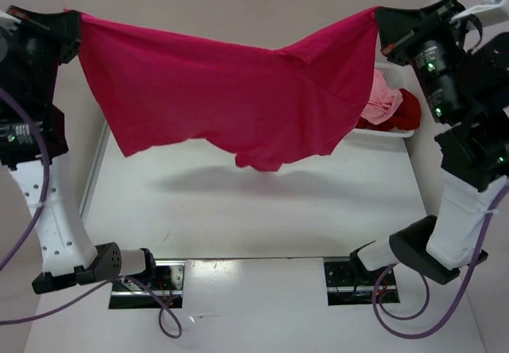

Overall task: Fold and stack the t-shirts
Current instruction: Flatten out the tshirt

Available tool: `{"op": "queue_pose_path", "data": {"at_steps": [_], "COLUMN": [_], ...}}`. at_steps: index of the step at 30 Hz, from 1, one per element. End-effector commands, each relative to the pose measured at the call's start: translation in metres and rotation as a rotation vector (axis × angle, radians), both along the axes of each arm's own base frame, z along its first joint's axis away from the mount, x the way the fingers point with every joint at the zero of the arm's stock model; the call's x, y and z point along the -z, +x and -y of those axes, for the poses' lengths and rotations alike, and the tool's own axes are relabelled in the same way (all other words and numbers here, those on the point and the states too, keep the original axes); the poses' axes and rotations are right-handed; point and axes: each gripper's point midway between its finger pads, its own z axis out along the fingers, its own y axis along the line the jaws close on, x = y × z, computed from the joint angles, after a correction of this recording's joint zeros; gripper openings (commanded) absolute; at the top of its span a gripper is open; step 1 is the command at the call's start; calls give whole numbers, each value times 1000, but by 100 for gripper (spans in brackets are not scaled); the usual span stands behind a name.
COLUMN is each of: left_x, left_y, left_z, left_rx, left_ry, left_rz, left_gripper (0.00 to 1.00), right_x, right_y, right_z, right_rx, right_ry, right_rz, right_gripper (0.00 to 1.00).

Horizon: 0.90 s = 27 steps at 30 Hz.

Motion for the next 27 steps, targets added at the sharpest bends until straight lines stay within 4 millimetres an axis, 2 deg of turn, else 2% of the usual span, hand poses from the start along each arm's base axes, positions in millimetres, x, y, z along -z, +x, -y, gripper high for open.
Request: {"op": "queue_pose_path", "data": {"at_steps": [1, 2, 3, 4, 5, 6, 7, 8, 9, 10, 11, 13, 14, 15, 16, 17, 19, 20, 21, 24, 25, 26, 27], "left_x": [85, 100, 127, 135, 154, 169, 186, 194, 200, 202, 211, 216, 203, 199, 197, 178, 165, 158, 147, 130, 123, 123, 115], "left_y": [77, 86, 102, 111, 124, 131, 146, 151, 158, 164, 173, 185, 188, 189, 195, 191, 192, 191, 188, 186, 183, 183, 178], "left_z": [-22, -24, -28, -33, -32, -34, -34, -35, -37, -37, -36, -35, -35, -34, -35, -34, -32, -32, -31, -38, -39, -39, -40], "left_rx": [-14, -14, -14, -28, -19, -19, -19, -19, -19, -10, -11, -11, -11, -1, -1, -1, 9, 9, 10, -11, -21, -21, -31], "left_ry": [-52, -59, -74, -77, -84, -92, -97, -101, -103, -102, -94, -93, -87, -95, -94, -86, -91, -87, -92, -84, -82, -82, -79], "left_rz": [-213, -242, -306, -312, -350, -383, -414, -433, -439, -439, -457, -465, -435, -432, -426, -389, -361, -345, -321, -274, -255, -255, -231], "left_gripper": [0, 0, 0, 0, 0, 0, 0, 0, 0, 0, 0, 0, 0, 0, 0, 0, 0, 0, 0, 0, 0, 0, 0], "right_x": [29, 43, 50, 60, 90, 105, 133, 143, 151, 148, 161, 153, 140, 134, 118, 105, 78, 59, 41, 5, 5, 16, 30], "right_y": [78, 107, 121, 141, 172, 190, 216, 226, 237, 240, 255, 259, 261, 261, 255, 252, 236, 227, 211, 179, 179, 181, 188], "right_z": [-4, -4, -15, -2, -13, -6, -10, -17, -13, -15, -16, -16, -17, -17, -19, -21, -21, -20, -17, -11, -11, -14, -15], "right_rx": [149, 166, 85, 99, 43, 45, 30, -3, 8, 0, 10, 19, 19, 18, 3, -8, -25, -27, -30, -31, -31, -44, -44], "right_ry": [-104, -133, -141, -144, -174, -160, -174, -172, -172, -170, -163, -127, -106, -91, -65, -49, -16, 2, 20, 36, 36, 25, 18], "right_rz": [-60, -92, -98, -126, -189, -227, -282, -300, -313, -299, -323, -296, -250, -229, -186, -147, -82, -25, 12, 110, 111, 66, 22], "right_gripper": [0, 0, 0, 0, 0, 0, 0, 0, 0, 0, 0, 0, 0, 0, 0, 0, 0, 0, 0, 0, 0, 0, 0]}}
